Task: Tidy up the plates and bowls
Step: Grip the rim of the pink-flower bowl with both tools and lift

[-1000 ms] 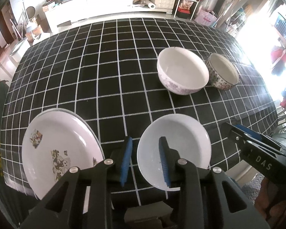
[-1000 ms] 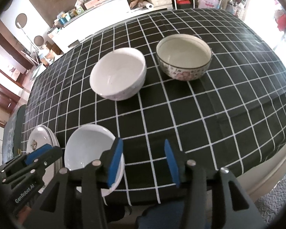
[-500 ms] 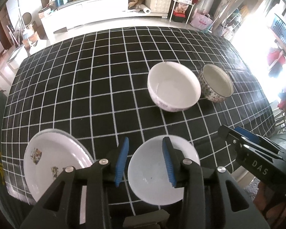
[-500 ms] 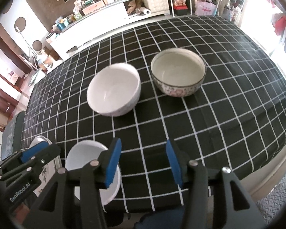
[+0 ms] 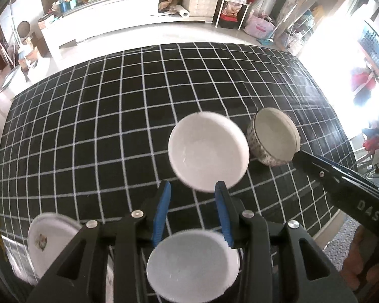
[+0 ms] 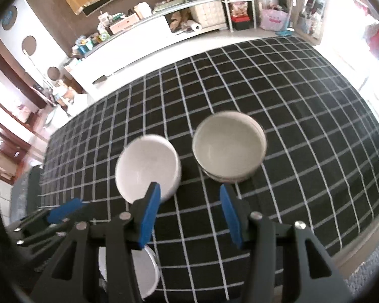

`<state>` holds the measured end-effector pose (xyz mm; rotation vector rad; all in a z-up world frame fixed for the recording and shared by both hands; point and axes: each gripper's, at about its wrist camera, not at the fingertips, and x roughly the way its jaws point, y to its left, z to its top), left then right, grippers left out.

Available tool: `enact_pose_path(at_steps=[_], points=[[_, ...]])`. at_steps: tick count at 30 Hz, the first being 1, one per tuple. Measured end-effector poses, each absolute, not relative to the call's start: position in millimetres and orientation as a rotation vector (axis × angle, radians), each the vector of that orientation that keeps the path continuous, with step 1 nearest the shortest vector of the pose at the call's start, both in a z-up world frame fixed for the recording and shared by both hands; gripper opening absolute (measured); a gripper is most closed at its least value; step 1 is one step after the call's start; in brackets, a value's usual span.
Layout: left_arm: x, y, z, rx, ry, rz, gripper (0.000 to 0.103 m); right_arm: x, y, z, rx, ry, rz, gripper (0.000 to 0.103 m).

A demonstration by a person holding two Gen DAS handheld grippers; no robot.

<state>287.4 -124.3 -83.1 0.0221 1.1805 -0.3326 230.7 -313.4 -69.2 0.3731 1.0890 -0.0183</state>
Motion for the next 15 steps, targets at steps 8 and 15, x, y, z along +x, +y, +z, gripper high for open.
enact_pose_path(at_steps=[8, 15], points=[[336, -116, -109, -0.102, 1.303, -0.317, 0.038, 273, -309, -84, 0.375, 1.166, 0.068, 0.054], [347, -109, -126, -0.114, 1.300, -0.324, 0.038, 290, -290, -109, 0.362, 1.216, 0.128, 0.040]])
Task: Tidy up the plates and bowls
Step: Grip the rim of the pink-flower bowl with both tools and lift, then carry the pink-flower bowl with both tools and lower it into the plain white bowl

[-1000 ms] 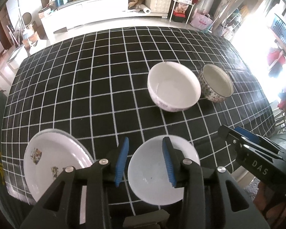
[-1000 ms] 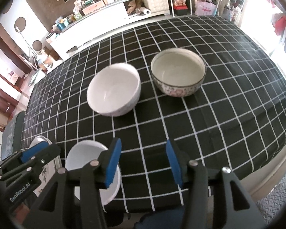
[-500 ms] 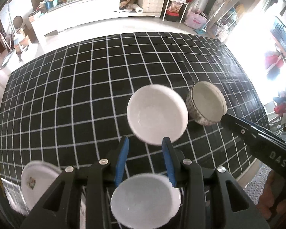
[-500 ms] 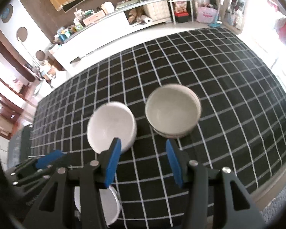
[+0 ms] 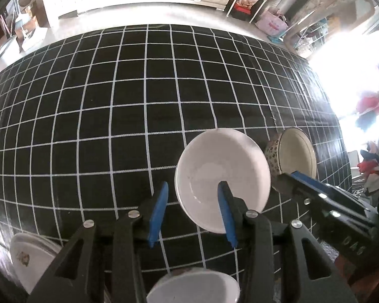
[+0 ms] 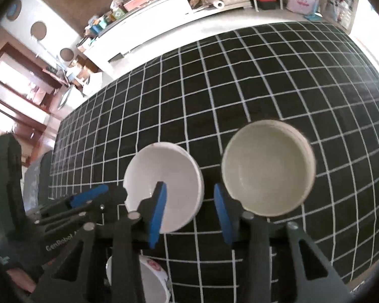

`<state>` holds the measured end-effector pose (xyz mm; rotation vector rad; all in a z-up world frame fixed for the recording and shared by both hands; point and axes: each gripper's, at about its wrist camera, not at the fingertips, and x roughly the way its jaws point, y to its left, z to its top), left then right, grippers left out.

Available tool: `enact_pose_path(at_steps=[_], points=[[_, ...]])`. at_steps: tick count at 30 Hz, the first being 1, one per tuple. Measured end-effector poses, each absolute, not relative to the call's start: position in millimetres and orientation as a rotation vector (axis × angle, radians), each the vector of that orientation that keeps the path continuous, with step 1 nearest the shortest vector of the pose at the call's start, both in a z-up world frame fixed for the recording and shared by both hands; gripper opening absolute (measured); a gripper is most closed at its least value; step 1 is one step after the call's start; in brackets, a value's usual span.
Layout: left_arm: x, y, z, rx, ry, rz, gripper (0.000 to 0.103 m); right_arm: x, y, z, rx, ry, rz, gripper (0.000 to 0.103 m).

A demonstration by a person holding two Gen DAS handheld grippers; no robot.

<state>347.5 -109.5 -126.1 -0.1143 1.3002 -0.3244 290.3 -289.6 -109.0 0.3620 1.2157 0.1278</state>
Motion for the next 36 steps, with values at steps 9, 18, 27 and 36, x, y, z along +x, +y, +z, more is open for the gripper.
enact_pose_path(at_steps=[9, 18, 27, 36], points=[[356, -112, -145, -0.092, 1.313, -0.333, 0.025, 301, -285, -127, 0.333, 1.245, 0.101, 0.023], [356, -107, -159, -0.060, 1.330, -0.320, 0.015, 300, -293, -140, 0.291, 1.274, 0.071, 0.013], [347, -114, -165, -0.006, 1.326, -0.317, 0.013, 284, -299, -143, 0.296, 1.292, 0.047, 0.009], [317, -108, -132, -0.017, 1.294, -0.318, 0.013, 264, -295, -111, 0.309, 1.251, 0.040, 0.010]])
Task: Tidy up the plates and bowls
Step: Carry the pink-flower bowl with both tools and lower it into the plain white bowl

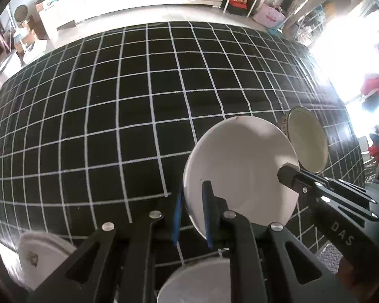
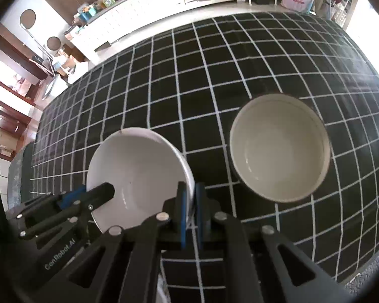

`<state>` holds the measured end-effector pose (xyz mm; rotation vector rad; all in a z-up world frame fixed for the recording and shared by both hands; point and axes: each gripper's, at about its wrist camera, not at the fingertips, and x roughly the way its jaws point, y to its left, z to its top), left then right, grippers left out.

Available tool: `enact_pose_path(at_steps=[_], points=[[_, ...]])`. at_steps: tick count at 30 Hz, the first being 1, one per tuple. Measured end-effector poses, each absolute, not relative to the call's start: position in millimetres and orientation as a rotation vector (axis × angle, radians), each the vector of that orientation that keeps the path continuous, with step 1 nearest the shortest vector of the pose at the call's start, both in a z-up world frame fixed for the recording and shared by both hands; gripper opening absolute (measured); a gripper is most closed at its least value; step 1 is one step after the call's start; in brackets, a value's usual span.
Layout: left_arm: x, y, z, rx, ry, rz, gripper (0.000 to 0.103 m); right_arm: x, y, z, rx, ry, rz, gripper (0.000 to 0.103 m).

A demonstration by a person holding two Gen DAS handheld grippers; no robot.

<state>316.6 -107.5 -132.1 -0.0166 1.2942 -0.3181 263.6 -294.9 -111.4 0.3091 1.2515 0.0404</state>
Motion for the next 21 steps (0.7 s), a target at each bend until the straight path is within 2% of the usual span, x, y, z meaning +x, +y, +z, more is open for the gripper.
enact_pose_path(at_steps=[7, 13, 21], points=[[280, -96, -99, -0.030, 1.252, -0.316, 0.013, 239, -281, -78, 0.279, 1.207, 0.051, 0.010], [244, -91, -80, -0.022, 1.224, -0.316, 0.013, 217, -262, -73, 0.291, 1.210, 0.057, 0.010], [211, -83, -89, -0.016, 1.232, -0.307, 0.013, 189, -248, -83, 0.289, 1.241, 0.047, 0.009]])
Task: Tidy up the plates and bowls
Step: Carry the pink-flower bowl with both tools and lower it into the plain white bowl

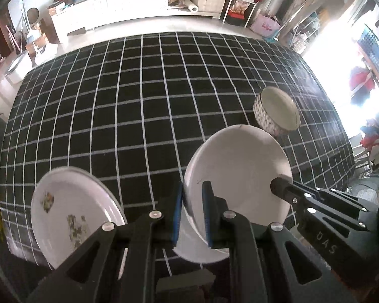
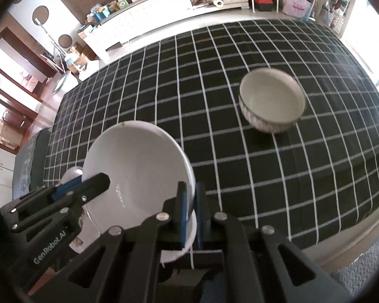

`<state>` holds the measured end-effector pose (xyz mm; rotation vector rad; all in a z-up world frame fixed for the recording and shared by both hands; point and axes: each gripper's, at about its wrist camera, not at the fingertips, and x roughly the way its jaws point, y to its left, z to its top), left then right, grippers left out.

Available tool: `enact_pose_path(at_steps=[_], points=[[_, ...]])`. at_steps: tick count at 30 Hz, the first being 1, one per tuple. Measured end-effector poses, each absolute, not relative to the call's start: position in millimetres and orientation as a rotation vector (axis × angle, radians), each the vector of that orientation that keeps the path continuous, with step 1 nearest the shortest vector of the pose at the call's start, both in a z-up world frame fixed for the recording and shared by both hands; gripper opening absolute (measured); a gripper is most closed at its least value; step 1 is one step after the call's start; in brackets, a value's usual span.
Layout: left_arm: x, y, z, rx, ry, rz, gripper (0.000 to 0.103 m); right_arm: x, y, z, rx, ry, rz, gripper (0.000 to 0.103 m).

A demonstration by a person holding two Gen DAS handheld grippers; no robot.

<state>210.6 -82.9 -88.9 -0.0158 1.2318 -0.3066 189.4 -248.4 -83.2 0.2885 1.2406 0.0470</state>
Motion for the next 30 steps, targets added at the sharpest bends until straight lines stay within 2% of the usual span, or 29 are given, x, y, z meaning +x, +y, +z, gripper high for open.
enact_pose_path(at_steps=[17, 30], points=[[175, -45, -129, -0.029, 1.302, -0.285, 0.013, 161, -220, -116, 0.261, 1.287, 0.026, 0.009], [182, -54, -139, 0.011, 1.331, -0.260, 0.013, 160, -217, -126, 0.248, 1.271, 0.000, 0.010]])
